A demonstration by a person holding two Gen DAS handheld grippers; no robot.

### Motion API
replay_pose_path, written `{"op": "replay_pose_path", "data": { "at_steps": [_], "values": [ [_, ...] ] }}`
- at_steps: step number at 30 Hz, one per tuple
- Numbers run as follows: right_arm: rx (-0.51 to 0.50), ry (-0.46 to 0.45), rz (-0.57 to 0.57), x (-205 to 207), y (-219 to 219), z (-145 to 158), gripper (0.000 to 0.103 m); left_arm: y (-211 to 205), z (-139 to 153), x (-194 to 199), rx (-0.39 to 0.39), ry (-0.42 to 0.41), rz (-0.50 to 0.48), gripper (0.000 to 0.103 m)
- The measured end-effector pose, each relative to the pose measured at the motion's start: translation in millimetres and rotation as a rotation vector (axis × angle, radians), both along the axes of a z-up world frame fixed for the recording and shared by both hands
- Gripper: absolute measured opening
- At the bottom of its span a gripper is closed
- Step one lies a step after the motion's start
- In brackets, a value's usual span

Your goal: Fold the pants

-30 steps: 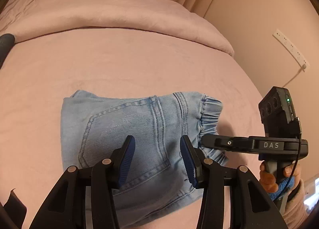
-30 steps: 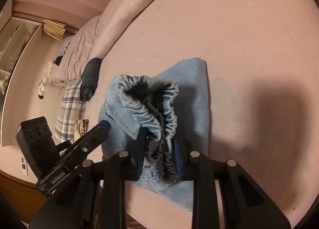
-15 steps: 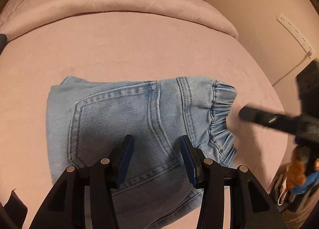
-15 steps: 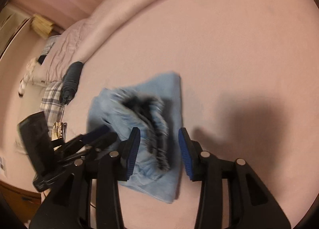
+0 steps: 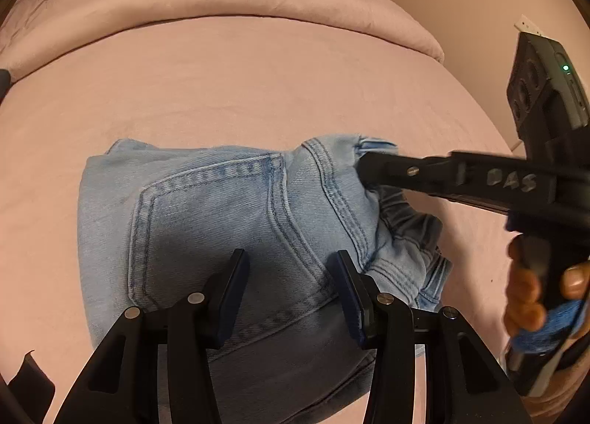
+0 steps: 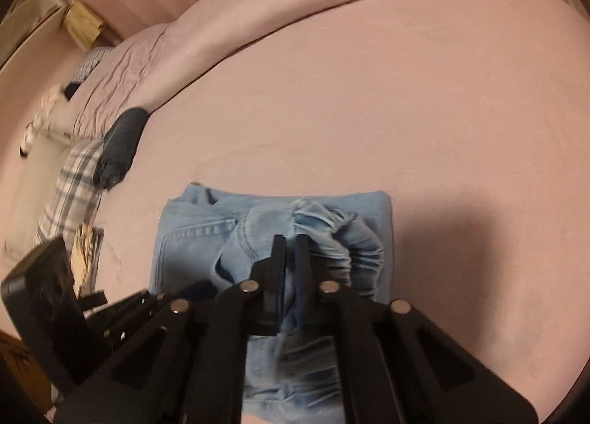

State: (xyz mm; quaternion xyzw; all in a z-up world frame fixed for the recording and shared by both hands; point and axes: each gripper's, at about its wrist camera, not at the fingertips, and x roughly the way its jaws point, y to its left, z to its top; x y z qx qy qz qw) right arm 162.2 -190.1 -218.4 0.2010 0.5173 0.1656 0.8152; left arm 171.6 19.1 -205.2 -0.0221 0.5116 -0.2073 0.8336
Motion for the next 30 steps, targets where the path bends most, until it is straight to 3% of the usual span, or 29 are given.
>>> {"op": "replay_pose_path", "data": {
  "at_steps": [3, 6, 8, 12, 15, 18, 22, 28, 30],
  "values": [
    [0.061, 0.002, 0.0, -6, -8, 10, 0.006, 2, 5, -1, -0.006, -0.009, -0.004, 0.047],
    [0.038, -0.08, 0.059, -30, 2, 34, 0.017, 10, 16, -8, -0.036, -0.032, 0.008, 0.047],
    [0.043, -0.108, 0.101, -45, 3, 42, 0.017, 15, 26, -13, -0.049, -0.063, 0.017, 0.047],
    [-0.03, -0.081, 0.163, -67, 11, 28, 0.017, 23, 33, -16, -0.012, -0.114, 0.042, 0.047],
    [-0.126, -0.036, 0.162, -77, 13, 5, 0.014, 27, 20, -8, 0.028, -0.081, 0.075, 0.047],
    [-0.141, -0.006, 0.154, -83, 9, -11, 0.014, 20, -1, -2, 0.067, -0.041, 0.068, 0.047],
    [-0.094, -0.01, 0.116, -82, 3, -20, 0.014, 1, -9, -4, 0.174, -0.094, 0.031, 0.048],
    [-0.096, -0.008, 0.102, -82, 1, -18, 0.014, 10, 0, -6, 0.13, -0.067, 0.049, 0.048],
    [-0.085, -0.018, 0.106, -87, -1, -8, 0.022, 14, 8, -15, 0.125, -0.092, 0.056, 0.048]
  ]
}}
